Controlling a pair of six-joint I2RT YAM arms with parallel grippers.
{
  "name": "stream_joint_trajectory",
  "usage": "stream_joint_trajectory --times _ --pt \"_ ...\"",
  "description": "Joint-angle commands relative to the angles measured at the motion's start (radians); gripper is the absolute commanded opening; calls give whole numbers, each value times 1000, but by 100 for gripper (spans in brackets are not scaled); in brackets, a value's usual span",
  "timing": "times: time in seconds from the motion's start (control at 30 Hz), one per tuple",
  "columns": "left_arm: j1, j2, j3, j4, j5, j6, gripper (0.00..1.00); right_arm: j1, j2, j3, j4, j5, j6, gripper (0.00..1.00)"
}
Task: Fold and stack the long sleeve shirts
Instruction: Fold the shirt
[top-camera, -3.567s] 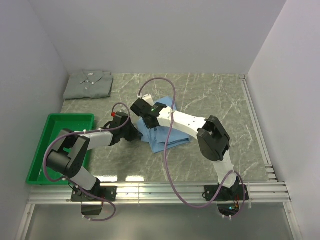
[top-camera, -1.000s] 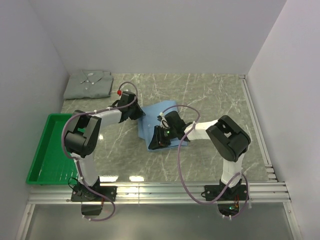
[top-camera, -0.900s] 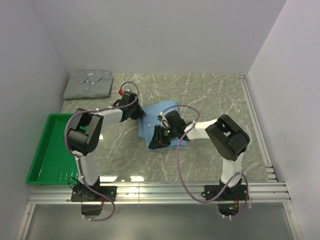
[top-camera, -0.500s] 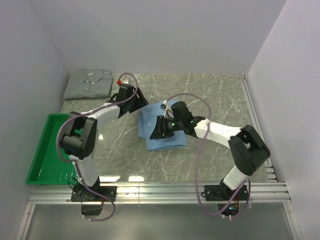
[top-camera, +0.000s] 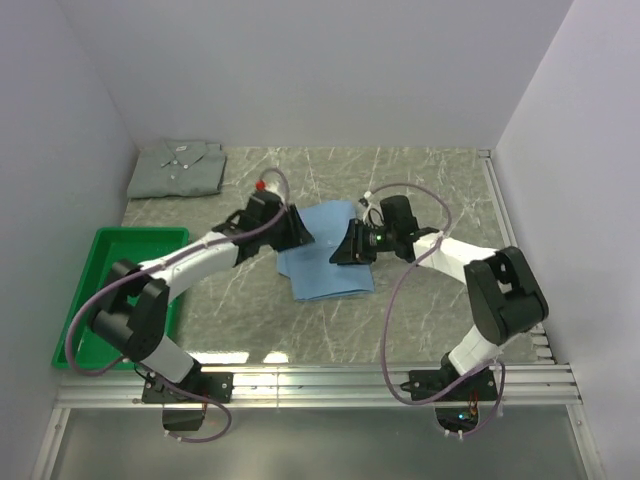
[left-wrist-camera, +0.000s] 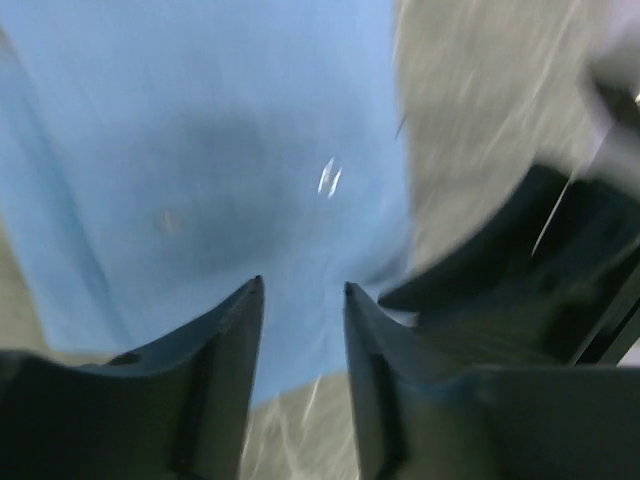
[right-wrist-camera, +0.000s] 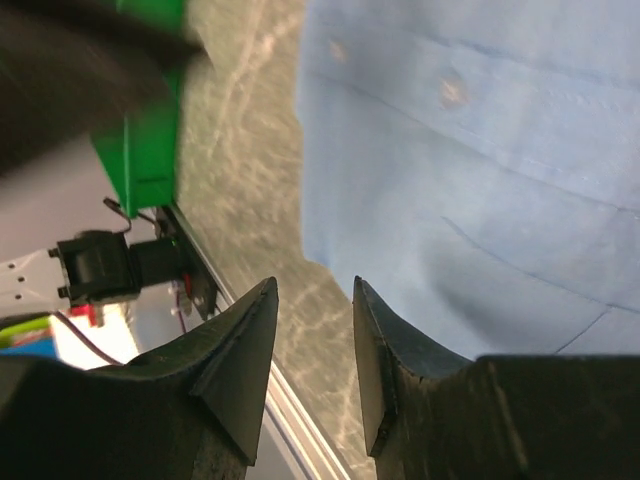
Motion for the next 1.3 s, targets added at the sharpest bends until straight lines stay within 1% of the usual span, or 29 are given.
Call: stream_joint_trajectory --times 0.0,0.07,0.2,0.3,0.43,0.5,0.6,0.67,0.77,0.87,0.97,1.03,1.13,1.27 --pt "-45 62 -81 8 104 -20 42 -35 78 -49 79 -112 -6 43" --pt "-48 93 -117 38 127 -28 36 -68 140 -92 140 -139 12 43" --pt "-40 192 -124 29 134 -33 32 -124 229 -138 148 -123 11 41" --pt "-28 239 -140 44 146 -48 30 -174 246 -192 188 -116 51 40" --pt "-10 250 -178 74 166 -68 29 -240 191 -258 220 -121 72 39" --pt "-11 240 -180 74 166 -63 30 -240 149 -262 208 -110 57 39" --pt "-14 217 -174 72 164 -53 32 -231 33 -272 229 -138 57 39" --pt "-17 202 -157 54 167 -45 36 -213 -9 -252 234 -138 61 38" --pt "-19 124 -131 41 169 -28 40 -181 -69 -181 208 -113 57 39" --pt "-20 79 -69 9 135 -10 43 -164 -80 -106 254 -84 101 40" --pt "-13 71 -9 15 108 -4 43 -144 -31 -28 332 -64 164 41" --pt "-5 110 26 23 121 -19 42 -118 40 35 392 -61 210 41" --pt "-3 163 37 64 123 -43 40 -81 146 98 453 -60 253 41" --pt "-2 220 31 103 129 -54 39 -67 284 126 535 -52 307 41"
